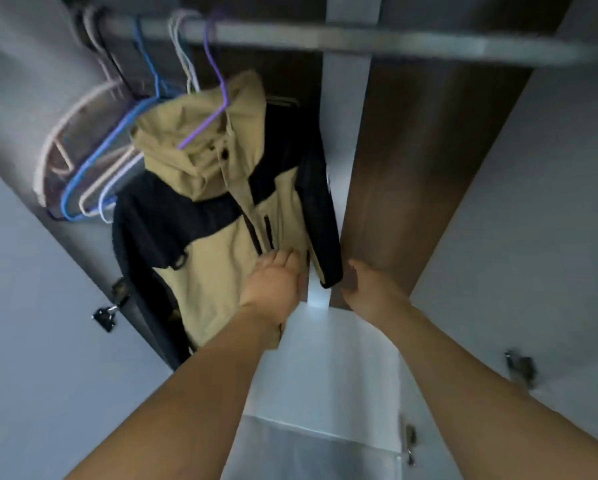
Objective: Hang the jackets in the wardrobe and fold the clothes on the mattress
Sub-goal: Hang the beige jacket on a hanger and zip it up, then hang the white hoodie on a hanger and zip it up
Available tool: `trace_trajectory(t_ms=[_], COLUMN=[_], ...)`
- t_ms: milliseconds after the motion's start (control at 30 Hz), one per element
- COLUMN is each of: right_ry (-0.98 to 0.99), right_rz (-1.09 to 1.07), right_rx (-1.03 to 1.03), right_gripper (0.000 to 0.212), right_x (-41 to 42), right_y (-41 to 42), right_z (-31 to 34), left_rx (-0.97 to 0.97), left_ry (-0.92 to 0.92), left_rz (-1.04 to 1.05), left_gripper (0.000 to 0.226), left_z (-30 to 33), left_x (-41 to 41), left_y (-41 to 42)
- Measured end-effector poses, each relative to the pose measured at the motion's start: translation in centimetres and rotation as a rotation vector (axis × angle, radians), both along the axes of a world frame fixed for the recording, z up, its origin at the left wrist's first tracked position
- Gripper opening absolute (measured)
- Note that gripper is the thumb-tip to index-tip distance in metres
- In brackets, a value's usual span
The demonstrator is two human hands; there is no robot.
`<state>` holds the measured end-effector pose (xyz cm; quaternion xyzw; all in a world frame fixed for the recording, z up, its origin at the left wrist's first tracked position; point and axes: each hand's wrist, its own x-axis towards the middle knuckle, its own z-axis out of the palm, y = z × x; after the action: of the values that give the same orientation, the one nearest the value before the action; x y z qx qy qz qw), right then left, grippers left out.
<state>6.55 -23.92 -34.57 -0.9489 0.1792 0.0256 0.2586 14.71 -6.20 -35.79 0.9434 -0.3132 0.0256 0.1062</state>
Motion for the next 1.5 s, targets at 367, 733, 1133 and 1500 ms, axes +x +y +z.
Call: trace_trajectory(t_ms=[367, 733, 1133, 1500], right_ry=[-0.024, -0.025, 0.025, 0.0], right_rz=[-0.127, -0.326, -0.58, -1.054], right_rx=[-0.098, -0.056, 0.117, 0.164], right_gripper=[0.069, 0.065, 0.062, 0.059], right_x=[-9.6, -15.6, -33.3, -62.3], right_y=[3.3, 10.6, 15.3, 19.6], right_z=[22.0, 22.2, 17.5, 13.9], left_rx=[0.024, -0.021, -0.157, -0.21], left_ry=[-0.196, -0.182, -0.063, -0.07], left_rz=[-0.083, -0.315, -0.714, -1.372], left_gripper=[0.055, 0.052, 0.047, 0.046], left_z=[21.1, 22.0, 16.3, 14.8], left_x=[-6.8, -8.1, -22.1, -49.7], left_y=[3.7, 8.9, 8.0, 2.6])
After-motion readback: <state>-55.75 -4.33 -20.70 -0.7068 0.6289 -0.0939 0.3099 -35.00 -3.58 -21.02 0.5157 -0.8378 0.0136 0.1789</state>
